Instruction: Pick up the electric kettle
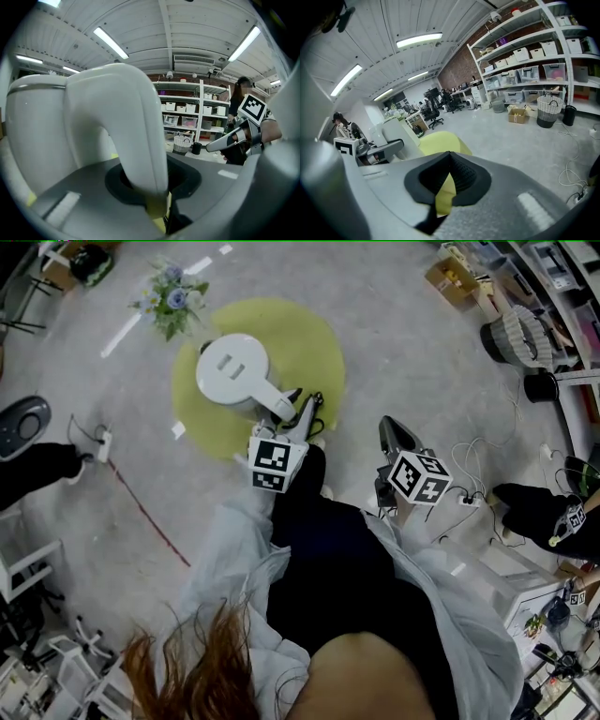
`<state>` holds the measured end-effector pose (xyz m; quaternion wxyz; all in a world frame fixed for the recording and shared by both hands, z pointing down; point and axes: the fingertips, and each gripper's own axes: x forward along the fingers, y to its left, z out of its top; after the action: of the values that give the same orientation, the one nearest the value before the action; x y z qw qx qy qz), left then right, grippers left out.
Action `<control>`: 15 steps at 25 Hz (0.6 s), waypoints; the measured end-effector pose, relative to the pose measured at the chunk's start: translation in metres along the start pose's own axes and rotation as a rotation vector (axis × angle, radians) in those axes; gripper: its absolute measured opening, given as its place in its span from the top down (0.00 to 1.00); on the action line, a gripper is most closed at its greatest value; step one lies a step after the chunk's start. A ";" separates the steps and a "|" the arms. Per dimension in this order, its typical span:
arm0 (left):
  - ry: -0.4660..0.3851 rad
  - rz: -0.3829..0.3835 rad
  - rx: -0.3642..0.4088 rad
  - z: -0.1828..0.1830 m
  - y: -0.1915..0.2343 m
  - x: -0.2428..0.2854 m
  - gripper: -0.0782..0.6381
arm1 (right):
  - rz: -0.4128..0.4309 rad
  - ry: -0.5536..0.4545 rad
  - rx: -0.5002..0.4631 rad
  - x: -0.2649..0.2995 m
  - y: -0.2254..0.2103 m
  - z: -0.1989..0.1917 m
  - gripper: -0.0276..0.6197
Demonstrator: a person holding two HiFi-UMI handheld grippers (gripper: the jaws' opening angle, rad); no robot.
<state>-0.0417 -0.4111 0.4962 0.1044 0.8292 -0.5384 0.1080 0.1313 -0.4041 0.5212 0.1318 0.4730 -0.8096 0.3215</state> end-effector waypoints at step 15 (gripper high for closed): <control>-0.037 0.010 -0.008 0.030 -0.002 -0.032 0.75 | 0.057 -0.061 -0.022 -0.009 0.015 0.011 0.95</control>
<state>-0.0502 -0.3909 0.4580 0.0971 0.8279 -0.5447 0.0913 0.1244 -0.4003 0.5027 0.1031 0.4580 -0.8299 0.3015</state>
